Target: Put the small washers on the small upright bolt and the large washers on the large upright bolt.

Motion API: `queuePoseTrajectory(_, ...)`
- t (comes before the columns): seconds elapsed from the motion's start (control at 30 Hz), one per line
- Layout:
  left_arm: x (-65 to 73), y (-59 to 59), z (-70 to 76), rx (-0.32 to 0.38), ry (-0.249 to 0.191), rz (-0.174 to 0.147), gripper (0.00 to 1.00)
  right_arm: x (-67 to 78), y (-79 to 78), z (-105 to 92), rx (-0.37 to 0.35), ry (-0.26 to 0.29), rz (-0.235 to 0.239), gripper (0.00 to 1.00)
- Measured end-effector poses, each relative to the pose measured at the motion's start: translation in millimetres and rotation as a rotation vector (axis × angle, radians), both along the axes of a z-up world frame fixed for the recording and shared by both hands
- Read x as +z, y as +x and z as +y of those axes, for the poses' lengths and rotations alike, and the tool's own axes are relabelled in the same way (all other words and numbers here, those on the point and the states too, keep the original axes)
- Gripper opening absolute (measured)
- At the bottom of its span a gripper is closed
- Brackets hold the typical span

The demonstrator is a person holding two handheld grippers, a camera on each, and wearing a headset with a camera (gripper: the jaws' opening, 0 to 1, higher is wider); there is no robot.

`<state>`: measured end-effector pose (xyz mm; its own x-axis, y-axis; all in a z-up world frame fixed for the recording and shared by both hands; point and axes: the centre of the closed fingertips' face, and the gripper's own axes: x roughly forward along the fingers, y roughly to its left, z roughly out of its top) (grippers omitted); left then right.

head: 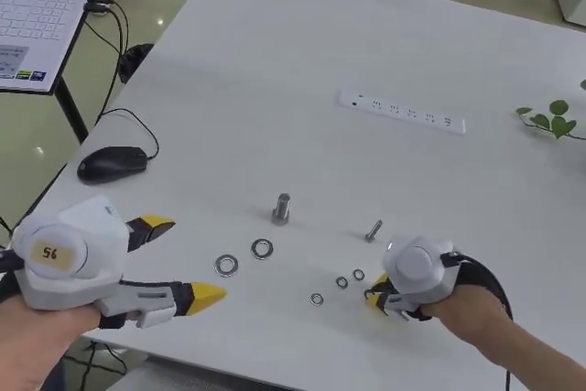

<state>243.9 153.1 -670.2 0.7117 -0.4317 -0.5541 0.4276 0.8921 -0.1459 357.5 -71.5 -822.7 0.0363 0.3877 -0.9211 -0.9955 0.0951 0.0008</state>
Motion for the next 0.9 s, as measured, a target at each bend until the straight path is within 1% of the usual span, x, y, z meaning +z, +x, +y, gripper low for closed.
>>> queuePoseTrajectory(0.07,0.2,-0.9,-0.1,0.002,0.003,0.001,0.71,0.1,-1.1,0.3,0.026,0.0,-0.009,0.14)
queuePoseTrajectory(0.23,0.8,-1.8,-1.4,0.001,0.002,0.003,0.71,0.2,-1.7,1.8,0.13,-0.027,-0.029,0.16)
queuePoseTrajectory(0.47,1.5,-1.7,-2.5,-0.001,0.001,0.003,0.71,0.4,-2.4,2.0,0.159,-0.021,-0.021,0.17)
queuePoseTrajectory(0.57,2.3,-1.1,-2.3,0.0,-0.002,0.001,0.71,-0.3,-3.3,3.1,0.199,-0.015,-0.026,0.16)
queuePoseTrajectory(0.67,1.9,-0.8,-2.6,-0.003,-0.001,0.002,0.71,-0.5,-4.1,3.4,0.211,-0.015,-0.024,0.16)
queuePoseTrajectory(0.7,2.1,-0.1,-2.9,-0.005,-0.002,0.0,0.71,-0.6,-4.1,3.6,0.228,-0.013,-0.024,0.16)
queuePoseTrajectory(0.83,1.9,0.3,-3.1,-0.009,-0.001,0.0,0.71,-0.5,-4.5,3.5,0.254,-0.006,-0.023,0.15)
queuePoseTrajectory(0.9,2.4,0.2,-3.1,-0.009,-0.003,-0.002,0.71,-0.5,-3.9,3.2,0.258,-0.004,-0.014,0.15)
